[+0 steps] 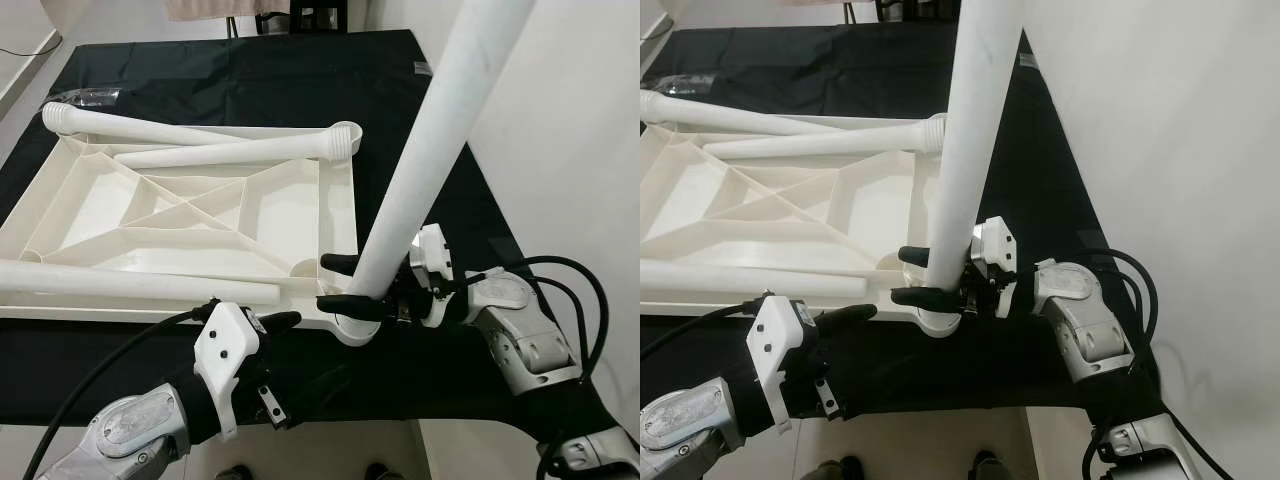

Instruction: Building children table

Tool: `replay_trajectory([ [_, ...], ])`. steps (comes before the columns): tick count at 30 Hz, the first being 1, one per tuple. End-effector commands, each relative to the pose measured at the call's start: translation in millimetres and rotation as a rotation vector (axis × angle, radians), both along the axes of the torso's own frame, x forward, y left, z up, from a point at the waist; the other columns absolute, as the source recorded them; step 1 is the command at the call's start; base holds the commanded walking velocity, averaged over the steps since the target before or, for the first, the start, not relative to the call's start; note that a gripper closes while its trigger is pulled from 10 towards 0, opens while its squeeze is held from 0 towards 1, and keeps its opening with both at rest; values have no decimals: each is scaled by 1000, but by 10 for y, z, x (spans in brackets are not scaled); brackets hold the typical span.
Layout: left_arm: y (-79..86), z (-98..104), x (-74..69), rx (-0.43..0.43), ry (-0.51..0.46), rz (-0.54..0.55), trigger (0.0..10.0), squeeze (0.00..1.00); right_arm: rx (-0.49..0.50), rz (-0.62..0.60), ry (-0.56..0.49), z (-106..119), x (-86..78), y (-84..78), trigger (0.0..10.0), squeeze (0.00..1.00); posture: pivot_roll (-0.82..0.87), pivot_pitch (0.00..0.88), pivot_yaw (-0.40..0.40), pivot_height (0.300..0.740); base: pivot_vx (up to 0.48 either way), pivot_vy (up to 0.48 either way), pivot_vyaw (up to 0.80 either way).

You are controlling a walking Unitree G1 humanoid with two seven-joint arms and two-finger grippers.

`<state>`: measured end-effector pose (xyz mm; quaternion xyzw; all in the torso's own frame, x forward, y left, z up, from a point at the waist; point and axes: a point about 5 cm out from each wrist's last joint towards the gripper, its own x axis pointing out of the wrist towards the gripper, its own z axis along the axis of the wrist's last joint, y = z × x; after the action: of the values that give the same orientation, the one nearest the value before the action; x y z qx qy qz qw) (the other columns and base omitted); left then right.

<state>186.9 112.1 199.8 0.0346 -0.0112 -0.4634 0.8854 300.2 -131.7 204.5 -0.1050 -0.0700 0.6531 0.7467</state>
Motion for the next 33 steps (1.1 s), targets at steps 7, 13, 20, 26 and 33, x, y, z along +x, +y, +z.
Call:
replay_trajectory([
  [7,13,13,-50,31,7,-35,10000,0,-114,115,140,-288,49,59,10000,0,35,305,9,740,0,0,0],
  [13,42,28,-81,43,10,-33,10000,0,-125,232,191,-256,79,134,10000,0,62,318,13,740,0,0,0],
  [20,81,62,-123,63,12,-30,10000,0,-198,284,159,-270,169,223,10000,0,100,336,27,740,0,0,0],
  [26,87,73,-122,67,11,-31,10000,0,-237,261,112,-291,209,233,10000,0,99,339,29,740,0,0,0],
  [33,84,78,-103,69,13,-37,10000,0,-332,221,28,-351,255,164,10000,0,89,341,28,740,0,0,0],
])
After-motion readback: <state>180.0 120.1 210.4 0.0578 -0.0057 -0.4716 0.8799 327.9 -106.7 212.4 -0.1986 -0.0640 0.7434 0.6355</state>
